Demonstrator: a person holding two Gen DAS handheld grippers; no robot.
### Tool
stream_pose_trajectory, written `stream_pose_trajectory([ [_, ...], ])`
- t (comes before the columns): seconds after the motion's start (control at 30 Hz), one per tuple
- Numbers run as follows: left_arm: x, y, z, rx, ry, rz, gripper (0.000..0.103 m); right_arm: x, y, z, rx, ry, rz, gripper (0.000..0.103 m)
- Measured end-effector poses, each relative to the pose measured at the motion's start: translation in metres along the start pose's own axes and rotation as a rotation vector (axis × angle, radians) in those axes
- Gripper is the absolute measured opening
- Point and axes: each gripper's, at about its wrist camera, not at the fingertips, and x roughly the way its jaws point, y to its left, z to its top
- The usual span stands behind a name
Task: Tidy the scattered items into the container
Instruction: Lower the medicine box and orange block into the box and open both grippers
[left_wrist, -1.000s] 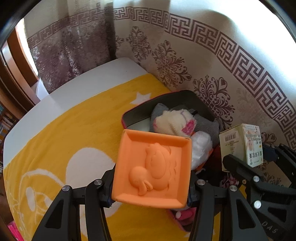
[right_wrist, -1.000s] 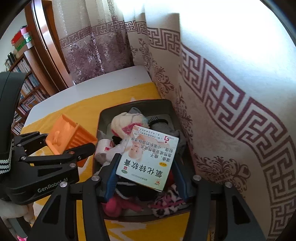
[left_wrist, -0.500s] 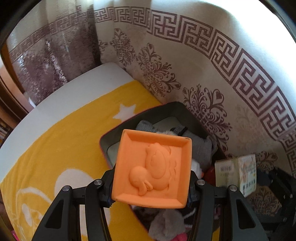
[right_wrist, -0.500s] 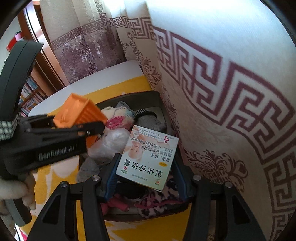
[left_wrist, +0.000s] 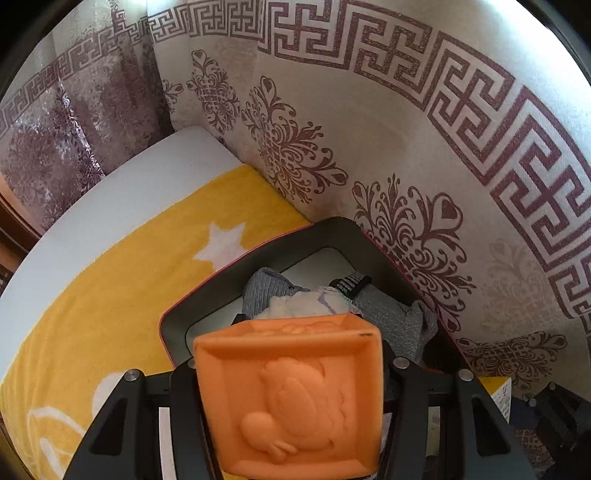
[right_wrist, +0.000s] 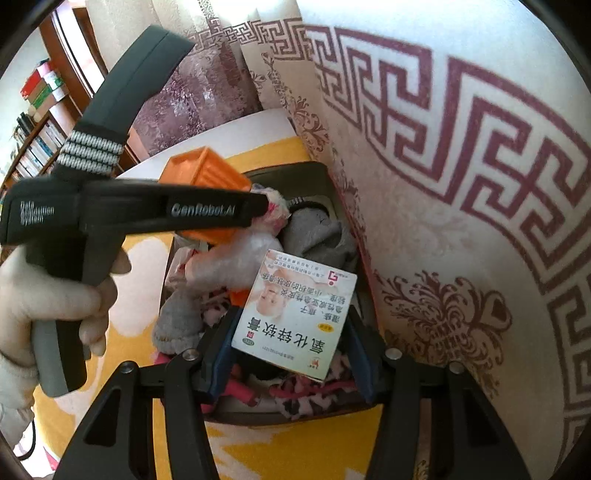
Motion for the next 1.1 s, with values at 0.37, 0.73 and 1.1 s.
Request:
stream_pose_trajectory([
  [0.37, -0.026, 0.007, 0.005, -0.045, -0.054, -0.037, 0.056, -0.001, 0.018, -0.014, -0.048, 0.036, 0.066, 0.057],
  [0.73, -0.031, 0.023, -0.007, -0.170, -0.032, -0.099, 0.056, 0.008, 0.021, -0.018, -0.033, 0.069, 0.100, 0.072],
  [1.1, -0.051, 0.036, -0.015, -0.245, -0.075, -0.160, 0.056, 0.005, 0.016, -0.019, -0.015, 0.049, 0.096, 0.074],
])
